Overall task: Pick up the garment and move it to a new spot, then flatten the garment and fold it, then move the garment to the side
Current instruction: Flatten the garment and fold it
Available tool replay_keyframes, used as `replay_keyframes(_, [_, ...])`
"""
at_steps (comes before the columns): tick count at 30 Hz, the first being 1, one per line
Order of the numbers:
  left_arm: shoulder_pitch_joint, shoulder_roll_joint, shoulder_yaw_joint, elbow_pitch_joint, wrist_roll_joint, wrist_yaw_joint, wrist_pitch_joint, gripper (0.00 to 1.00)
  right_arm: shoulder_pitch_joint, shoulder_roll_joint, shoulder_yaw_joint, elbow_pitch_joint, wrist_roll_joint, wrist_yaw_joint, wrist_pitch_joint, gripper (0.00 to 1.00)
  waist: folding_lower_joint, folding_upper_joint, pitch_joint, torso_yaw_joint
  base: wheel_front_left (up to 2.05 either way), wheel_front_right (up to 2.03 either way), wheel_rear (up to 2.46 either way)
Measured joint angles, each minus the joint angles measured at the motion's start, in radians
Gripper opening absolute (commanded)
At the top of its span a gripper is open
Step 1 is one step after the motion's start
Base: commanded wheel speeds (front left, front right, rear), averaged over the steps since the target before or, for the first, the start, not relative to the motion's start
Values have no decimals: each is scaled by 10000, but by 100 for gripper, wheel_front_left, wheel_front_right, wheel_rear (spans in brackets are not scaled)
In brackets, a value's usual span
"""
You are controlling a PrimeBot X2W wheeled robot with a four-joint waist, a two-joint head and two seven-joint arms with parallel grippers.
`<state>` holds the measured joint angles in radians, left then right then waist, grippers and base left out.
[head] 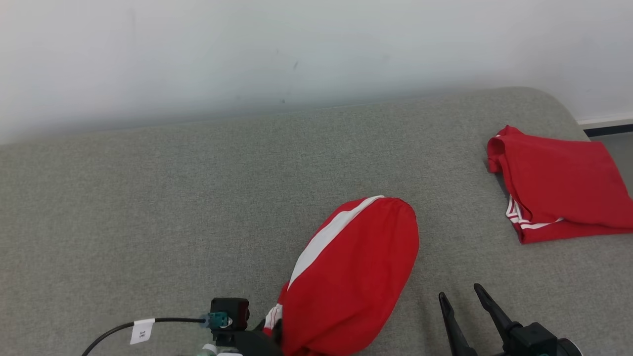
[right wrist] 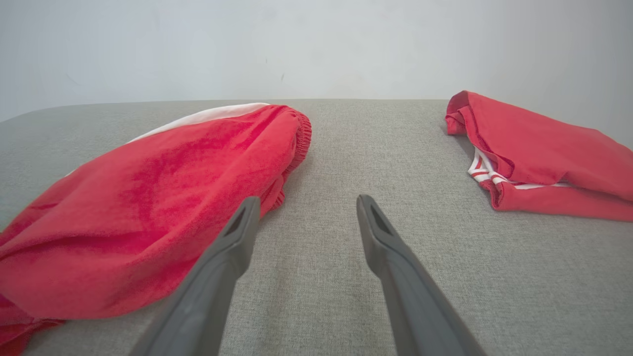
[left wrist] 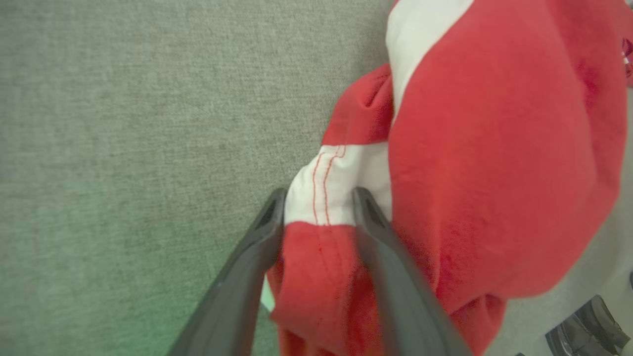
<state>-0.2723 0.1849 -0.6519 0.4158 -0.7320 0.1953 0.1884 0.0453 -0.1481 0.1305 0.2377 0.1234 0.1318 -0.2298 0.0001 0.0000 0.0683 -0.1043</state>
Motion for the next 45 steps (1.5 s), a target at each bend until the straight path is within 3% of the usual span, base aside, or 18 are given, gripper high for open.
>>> replay_keyframes(1, [-17, 17, -50, 2, 46, -2, 13, 0, -1, 15, 10, 6, -2, 0, -4, 100, 0, 0, 6, 8, 0, 0, 0])
replay_keyframes(10, [-476, 123, 178, -405, 767, 104, -1885, 0, -27, 40, 56, 63, -2, 0, -36, 100, 0, 0, -53, 128, 0, 0, 0])
replay_keyframes(13, [-923, 140, 742, -675, 1221, 499, -3561, 0, -31, 52, 90, 75, -2, 0, -38, 100, 0, 0, -83, 147, 0, 0, 0])
replay_keyframes(16, [-1084, 115, 1118, -1012, 1400, 619, -4240, 0, -31, 59, 98, 84, -4, 0, -38, 100, 0, 0, -96, 151, 0, 0, 0])
replay_keyframes(19, [-1134, 82, 1427, -1072, 1413, 694, -4383, 0, -31, 73, 119, 86, -6, 0, -40, 100, 0, 0, -93, 139, 0, 0, 0])
replay_keyframes(25, [-383, -96, 1680, 173, 815, 988, -4006, 0, -68, 46, 190, 94, 13, 0, -50, 100, 0, 0, -52, 73, 0, 0, 0])
replay_keyframes(26, [-286, -153, 1741, 336, 644, 1030, -3937, 5, -77, 13, 182, 94, 29, 0, -48, 100, 0, 0, -49, 63, 0, 0, 0])
replay_keyframes(27, [-189, -224, 1806, 456, 527, 1028, -3935, 43, -88, -33, 174, 94, 27, 0, -31, 100, 0, 0, -50, 60, 0, 0, 0])
replay_keyframes(28, [-109, -274, 1827, 569, 466, 1005, -3935, 100, -98, -82, 171, 79, 27, 0, 2, 100, 0, 0, -57, 60, 0, 0, 0])
replay_keyframes(34, [303, -393, 2098, 708, -82, 757, -3963, 100, -107, -213, 119, -94, -6, 0, 119, 100, 0, 0, -203, 120, 0, 0, 0])
replay_keyframes(39, [435, -58, 2299, 508, -282, 648, -3590, 100, -58, -274, 198, -288, -65, 0, 290, 100, 0, 0, -369, 215, 0, 0, 0])
replay_keyframes(45, [-98, 247, 2115, 775, -573, 861, -1908, 100, -57, -320, 303, -533, -79, 0, 449, 100, -1, 0, -487, 307, 0, 0, 0])
